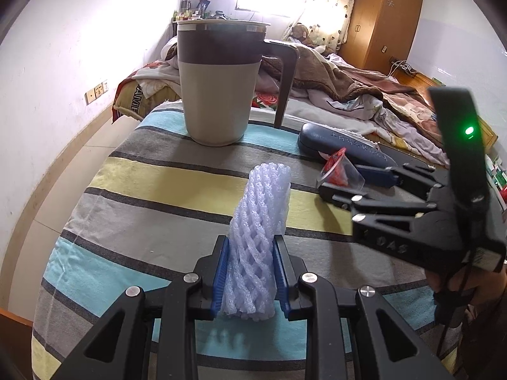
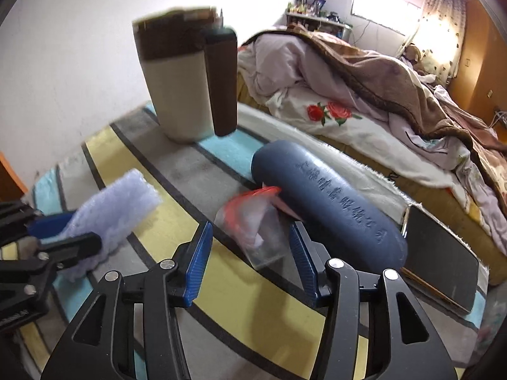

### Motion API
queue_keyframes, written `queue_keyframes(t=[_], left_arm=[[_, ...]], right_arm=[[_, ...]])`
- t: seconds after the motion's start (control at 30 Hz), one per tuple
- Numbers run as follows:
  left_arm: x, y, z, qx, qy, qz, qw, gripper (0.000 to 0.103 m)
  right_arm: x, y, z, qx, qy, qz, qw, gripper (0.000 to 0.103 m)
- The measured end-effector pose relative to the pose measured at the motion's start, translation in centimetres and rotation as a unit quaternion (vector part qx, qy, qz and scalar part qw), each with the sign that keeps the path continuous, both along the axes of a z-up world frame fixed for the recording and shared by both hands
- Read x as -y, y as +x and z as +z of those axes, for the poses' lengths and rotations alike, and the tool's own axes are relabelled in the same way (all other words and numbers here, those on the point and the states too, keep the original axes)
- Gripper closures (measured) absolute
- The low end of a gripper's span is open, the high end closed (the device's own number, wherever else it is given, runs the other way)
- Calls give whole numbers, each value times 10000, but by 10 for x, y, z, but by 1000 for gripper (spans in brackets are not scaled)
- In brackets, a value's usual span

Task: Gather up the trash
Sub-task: 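Grasp the clear plastic cup with the right gripper while the left holds the sleeve, then carry the foam sleeve and plastic cup over the bin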

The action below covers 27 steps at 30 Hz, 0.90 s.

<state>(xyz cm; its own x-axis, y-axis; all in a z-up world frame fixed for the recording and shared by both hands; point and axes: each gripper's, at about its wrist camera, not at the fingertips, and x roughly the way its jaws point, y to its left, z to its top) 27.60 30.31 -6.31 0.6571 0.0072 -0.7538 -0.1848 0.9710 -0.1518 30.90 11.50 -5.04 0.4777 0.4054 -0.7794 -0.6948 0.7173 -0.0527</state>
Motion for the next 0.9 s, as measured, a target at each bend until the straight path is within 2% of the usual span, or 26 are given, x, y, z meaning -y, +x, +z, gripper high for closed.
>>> queue_keyframes(t=[0.07,0.17,0.23,0.3,0.57,0.9], left_arm=[[0,0,0,5,3,-1,10000,75],[1,0,0,-6,20,-9,10000,75],[2,-1,1,-2,53,-3,10000,75],[3,-2,3,12,62,3,10000,75],[13,-18,14,82,42,-7,10000,76],[54,-53,44,329,118,-194,9992,76]], right_arm=[[0,0,-1,36,-43,-54,10000,51],[3,-3,5,10,143,-6,9999,51],[4,-4,4,-66,177,-31,9998,57],[4,-5,3,-127,198,-58,9997,73],[15,-23,13,-57,506,-174,9986,73],[55,-63,39,18,932,-363,9950,73]])
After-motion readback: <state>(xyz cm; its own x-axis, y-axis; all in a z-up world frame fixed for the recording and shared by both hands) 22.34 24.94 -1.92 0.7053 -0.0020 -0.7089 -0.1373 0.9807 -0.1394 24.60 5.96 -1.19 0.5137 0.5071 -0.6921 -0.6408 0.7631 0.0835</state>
